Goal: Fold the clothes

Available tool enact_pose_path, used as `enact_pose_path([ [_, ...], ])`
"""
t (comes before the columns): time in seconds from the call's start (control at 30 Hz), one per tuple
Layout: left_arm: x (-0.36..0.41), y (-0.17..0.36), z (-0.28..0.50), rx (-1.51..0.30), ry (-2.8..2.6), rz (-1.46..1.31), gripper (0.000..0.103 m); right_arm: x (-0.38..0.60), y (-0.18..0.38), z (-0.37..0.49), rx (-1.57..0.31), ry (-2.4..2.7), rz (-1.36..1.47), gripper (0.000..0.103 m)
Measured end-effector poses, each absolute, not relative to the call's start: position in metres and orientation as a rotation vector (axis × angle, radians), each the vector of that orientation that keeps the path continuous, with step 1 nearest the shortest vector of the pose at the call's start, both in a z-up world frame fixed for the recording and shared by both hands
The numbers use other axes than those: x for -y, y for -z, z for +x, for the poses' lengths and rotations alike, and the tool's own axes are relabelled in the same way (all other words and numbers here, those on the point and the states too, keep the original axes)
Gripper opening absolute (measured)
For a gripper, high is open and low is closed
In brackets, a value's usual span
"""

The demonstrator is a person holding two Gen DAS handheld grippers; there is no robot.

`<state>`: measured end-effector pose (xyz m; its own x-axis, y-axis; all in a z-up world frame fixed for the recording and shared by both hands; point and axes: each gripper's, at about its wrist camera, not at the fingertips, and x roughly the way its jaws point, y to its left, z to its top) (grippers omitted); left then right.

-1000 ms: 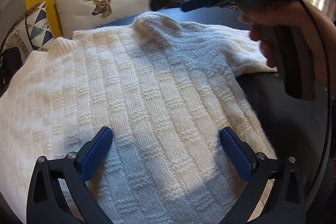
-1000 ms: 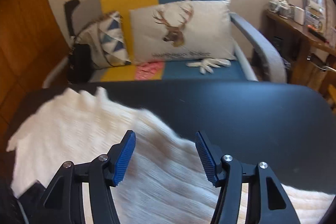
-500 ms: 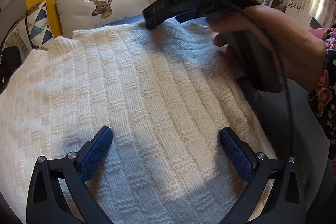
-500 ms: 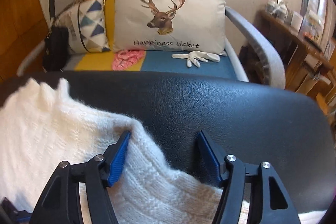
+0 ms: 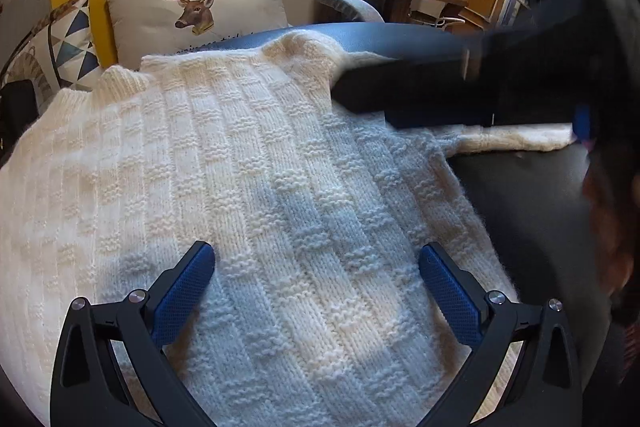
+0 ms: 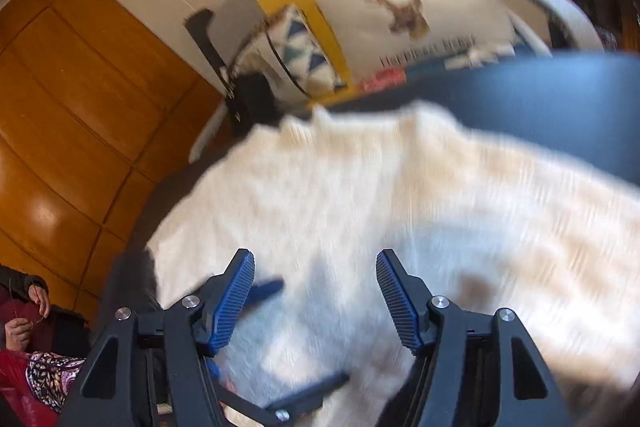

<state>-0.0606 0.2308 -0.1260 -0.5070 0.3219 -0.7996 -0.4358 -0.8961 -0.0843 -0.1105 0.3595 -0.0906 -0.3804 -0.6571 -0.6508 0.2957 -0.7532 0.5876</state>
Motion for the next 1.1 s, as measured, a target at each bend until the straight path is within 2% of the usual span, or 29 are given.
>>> enact_pose_path([
  [0.07, -0.223, 0.124, -0.054, -0.175, -2.401, -1.244, 0.103, -0.359, 0.107, -0.106, 0.460, 2.211, 1.355, 0.060],
  [0.1, -0.219, 0.123, -0.051, -0.175, -2.404, -1.249, 0.103, -0.363, 0.113, -0.105, 0.471, 2.232, 1.366, 0.049],
  [0.27, -0.189, 0.121, -0.046, -0.169, -2.437, -1.280, 0.103, -0.400, 0.110, -0.088, 0.819, 2.238, 1.183, 0.049],
  [0.33, -0.172, 0.119, -0.046, -0.149, -2.460, -1.289, 0.103, -0.415, 0.097, -0.075, 0.865, 2.305, 1.121, 0.049],
  [0.53, -0.134, 0.122, -0.041, -0.141, -2.544, -1.328, 0.103, -0.422, 0.081, -0.072, 0.510, 2.549, 1.261, 0.048],
  [0.57, -0.130, 0.125, -0.041, -0.149, -2.550, -1.337, 0.103, -0.421, 0.081, -0.075, 0.441, 2.575, 1.291, 0.042],
  [0.6, -0.127, 0.127, -0.042, -0.156, -2.556, -1.344, 0.103, -0.419, 0.081, -0.078, 0.370, 2.600, 1.321, 0.027],
  [0.77, -0.122, 0.130, -0.043, -0.177, -2.556, -1.350, 0.103, -0.405, 0.104, -0.084, -0.174, 2.633, 1.441, 0.022],
  [0.93, -0.121, 0.131, -0.043, -0.181, -2.547, -1.341, 0.103, -0.428, 0.106, -0.087, -0.200, 2.684, 1.470, 0.024],
  [1.1, -0.120, 0.129, -0.045, -0.183, -2.530, -1.347, 0.103, -0.430, 0.096, -0.087, -0.075, 2.689, 1.419, 0.028],
])
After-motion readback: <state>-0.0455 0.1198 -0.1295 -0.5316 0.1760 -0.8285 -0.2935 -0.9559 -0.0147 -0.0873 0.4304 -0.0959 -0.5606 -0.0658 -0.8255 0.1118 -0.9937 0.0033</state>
